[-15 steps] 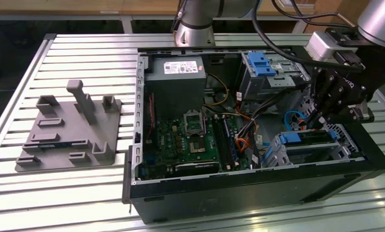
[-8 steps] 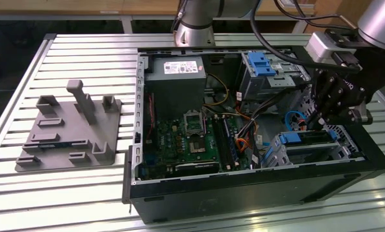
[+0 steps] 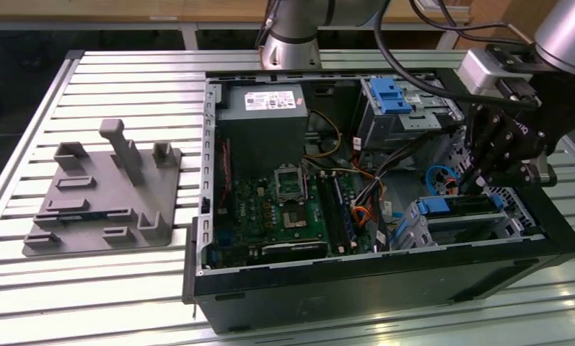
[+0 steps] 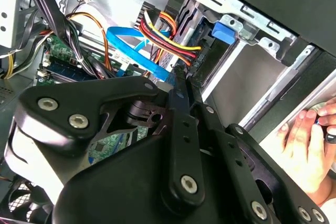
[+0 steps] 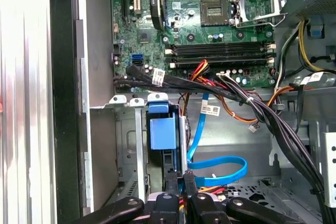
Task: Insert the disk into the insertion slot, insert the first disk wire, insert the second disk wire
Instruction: 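Insert the second disk wire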
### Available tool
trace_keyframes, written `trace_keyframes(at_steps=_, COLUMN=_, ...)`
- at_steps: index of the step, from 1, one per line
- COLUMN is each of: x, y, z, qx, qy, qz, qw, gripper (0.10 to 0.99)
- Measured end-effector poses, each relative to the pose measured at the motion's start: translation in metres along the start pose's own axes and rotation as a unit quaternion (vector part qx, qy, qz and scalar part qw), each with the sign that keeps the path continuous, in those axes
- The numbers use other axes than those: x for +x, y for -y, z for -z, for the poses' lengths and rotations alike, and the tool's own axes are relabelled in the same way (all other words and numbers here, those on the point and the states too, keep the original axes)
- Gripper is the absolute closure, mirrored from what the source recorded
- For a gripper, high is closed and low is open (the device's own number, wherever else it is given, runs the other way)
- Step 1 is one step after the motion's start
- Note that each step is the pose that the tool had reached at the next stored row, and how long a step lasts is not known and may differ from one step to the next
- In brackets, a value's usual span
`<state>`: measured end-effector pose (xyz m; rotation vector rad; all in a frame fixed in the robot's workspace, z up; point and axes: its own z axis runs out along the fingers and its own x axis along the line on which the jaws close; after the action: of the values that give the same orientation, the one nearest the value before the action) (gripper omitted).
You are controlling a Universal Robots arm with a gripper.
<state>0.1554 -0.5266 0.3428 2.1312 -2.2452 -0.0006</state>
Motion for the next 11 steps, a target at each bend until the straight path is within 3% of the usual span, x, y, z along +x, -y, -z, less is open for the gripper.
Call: trace_keyframes(at_steps=11, x=0.0012, y=0.0006, z=-0.0014, qx=0.0001, qy=-0.0002, qz=0.001, qw=1.0, gripper=0.925)
